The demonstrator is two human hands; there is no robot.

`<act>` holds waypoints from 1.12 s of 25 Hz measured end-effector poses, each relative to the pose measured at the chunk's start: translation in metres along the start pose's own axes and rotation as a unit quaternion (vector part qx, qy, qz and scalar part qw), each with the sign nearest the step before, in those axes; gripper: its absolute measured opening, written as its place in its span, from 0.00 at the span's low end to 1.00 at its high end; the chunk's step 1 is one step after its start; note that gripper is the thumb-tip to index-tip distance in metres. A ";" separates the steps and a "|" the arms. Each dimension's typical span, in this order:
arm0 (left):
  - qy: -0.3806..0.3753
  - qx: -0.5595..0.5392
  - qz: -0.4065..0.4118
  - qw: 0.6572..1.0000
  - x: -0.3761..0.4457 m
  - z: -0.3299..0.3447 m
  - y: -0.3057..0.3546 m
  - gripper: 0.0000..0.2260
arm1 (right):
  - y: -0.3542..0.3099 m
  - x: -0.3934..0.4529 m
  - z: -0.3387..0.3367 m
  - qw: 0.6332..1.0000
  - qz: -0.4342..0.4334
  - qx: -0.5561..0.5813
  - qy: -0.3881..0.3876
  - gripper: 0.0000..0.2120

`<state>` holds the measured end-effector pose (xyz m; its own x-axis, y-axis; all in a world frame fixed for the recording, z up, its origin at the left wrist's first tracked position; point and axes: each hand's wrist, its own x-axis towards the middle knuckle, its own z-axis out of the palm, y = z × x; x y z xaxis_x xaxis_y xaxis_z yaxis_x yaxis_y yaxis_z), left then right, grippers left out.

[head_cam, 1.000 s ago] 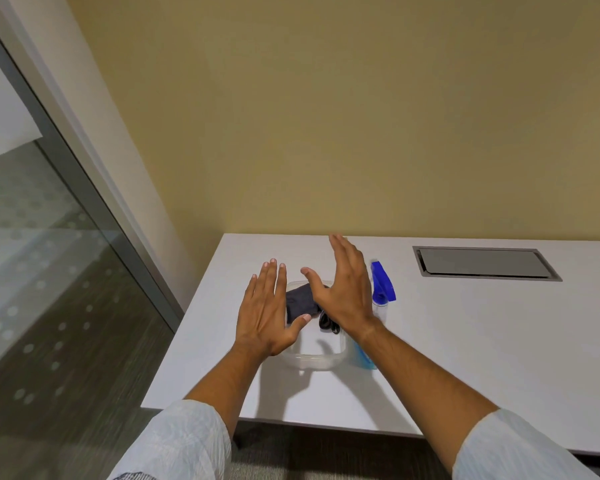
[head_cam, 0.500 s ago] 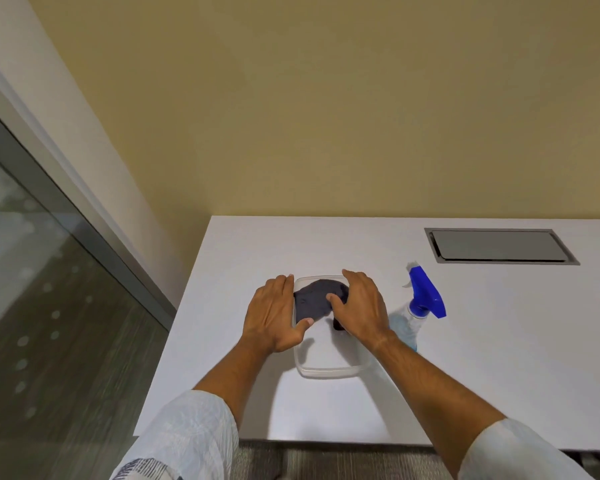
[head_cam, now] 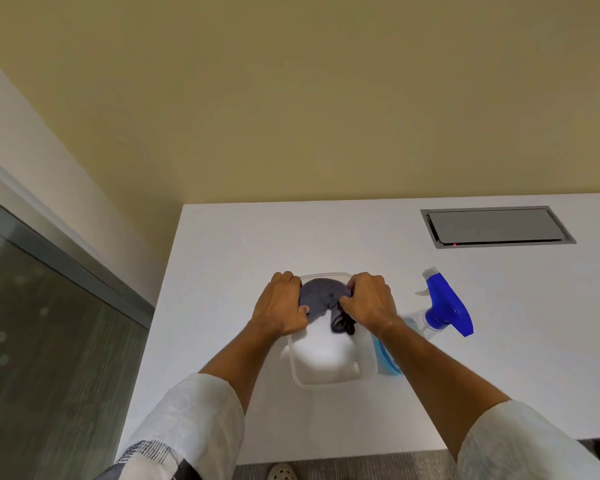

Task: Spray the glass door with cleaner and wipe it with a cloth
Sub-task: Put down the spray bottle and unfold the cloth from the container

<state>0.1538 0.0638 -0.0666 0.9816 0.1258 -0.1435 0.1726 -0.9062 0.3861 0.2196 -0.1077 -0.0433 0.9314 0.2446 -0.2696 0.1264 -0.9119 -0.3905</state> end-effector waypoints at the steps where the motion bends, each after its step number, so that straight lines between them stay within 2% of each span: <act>1: -0.008 0.000 0.001 1.000 0.003 0.000 0.000 0.17 | 0.000 0.002 0.001 1.000 0.003 0.001 -0.003 0.11; 7: -0.036 0.009 -0.014 0.999 0.013 -0.006 0.002 0.11 | 0.001 0.008 -0.001 1.000 0.009 0.027 -0.002 0.11; 12: -0.034 0.004 -0.020 0.999 0.010 -0.015 0.005 0.11 | -0.001 0.001 -0.007 0.998 -0.002 0.061 0.015 0.07; 22: 0.041 -0.025 -0.009 0.999 -0.015 -0.069 0.029 0.11 | -0.020 -0.034 -0.048 0.990 -0.050 0.098 0.084 0.06; 28: 0.100 0.043 0.020 0.994 -0.039 -0.127 0.047 0.12 | -0.034 -0.060 -0.086 0.981 -0.102 0.116 0.118 0.04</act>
<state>0.1335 0.0674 0.0727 0.9858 0.1580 0.0572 0.1331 -0.9422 0.3074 0.1887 -0.1201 0.0616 0.9515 0.3054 0.0361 0.2626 -0.7460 -0.6120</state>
